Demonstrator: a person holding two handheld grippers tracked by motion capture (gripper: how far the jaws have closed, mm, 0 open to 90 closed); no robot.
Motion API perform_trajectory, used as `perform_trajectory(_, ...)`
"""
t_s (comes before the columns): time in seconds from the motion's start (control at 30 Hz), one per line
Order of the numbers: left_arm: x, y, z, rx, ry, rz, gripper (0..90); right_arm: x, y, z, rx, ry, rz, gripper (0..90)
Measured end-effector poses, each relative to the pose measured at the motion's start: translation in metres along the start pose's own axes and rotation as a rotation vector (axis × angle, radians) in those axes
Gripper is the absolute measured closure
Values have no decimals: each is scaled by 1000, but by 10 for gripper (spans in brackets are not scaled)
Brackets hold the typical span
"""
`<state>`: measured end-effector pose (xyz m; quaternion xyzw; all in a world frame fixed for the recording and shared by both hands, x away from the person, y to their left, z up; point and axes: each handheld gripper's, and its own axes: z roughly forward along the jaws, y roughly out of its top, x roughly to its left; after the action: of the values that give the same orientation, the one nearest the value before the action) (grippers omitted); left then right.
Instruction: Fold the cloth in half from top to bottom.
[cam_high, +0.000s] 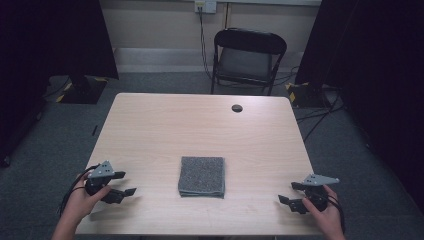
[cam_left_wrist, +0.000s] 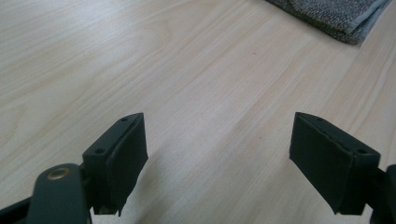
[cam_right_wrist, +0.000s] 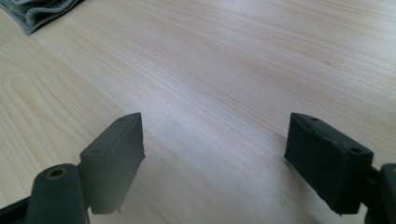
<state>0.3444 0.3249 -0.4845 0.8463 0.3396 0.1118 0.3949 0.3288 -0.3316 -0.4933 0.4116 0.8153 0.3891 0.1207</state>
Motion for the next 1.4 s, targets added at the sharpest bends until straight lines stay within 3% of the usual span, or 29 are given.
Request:
perform_trajectory(0.4, 1, -6, 0, 23, 15, 17, 188, -4, -6, -4, -11, -22, -3, 187)
perform_trajectory(0.77, 4, -12, -2, 31, 29, 22, 188, -4, -10, -5, -17, -52, -41, 179)
perform_trajectory(1.17, 3, -15, 2, 46, 41, 72, 175, 1, -10, -3, 3, -82, -94, 163)
perform_trajectory(1.4, 3, -18, 2, 20, 45, 57, 162, 0, -10, -2, 5, -74, -96, 154)
